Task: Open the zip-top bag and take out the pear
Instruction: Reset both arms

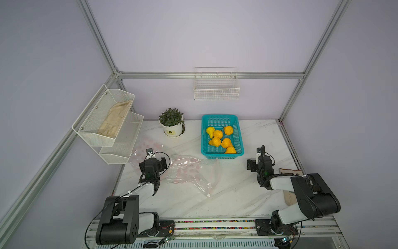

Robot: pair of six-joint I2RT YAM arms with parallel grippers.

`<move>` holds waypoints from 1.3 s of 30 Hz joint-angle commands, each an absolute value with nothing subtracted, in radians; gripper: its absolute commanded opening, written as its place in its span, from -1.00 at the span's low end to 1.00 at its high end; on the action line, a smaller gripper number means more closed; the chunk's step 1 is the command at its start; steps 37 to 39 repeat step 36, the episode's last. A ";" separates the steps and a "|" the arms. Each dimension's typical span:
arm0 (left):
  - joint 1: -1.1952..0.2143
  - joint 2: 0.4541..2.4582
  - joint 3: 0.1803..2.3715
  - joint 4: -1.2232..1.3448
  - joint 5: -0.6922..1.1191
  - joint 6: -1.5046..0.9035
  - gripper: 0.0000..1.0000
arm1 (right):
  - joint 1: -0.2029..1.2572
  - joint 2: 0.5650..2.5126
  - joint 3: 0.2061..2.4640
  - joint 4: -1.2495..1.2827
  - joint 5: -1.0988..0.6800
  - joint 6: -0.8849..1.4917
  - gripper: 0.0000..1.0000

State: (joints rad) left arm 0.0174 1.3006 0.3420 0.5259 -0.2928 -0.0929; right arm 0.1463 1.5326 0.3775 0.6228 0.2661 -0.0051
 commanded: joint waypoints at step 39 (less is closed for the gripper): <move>0.014 1.564 0.382 0.929 -0.160 -0.006 0.99 | 0.060 1.783 0.465 0.968 0.147 0.024 0.94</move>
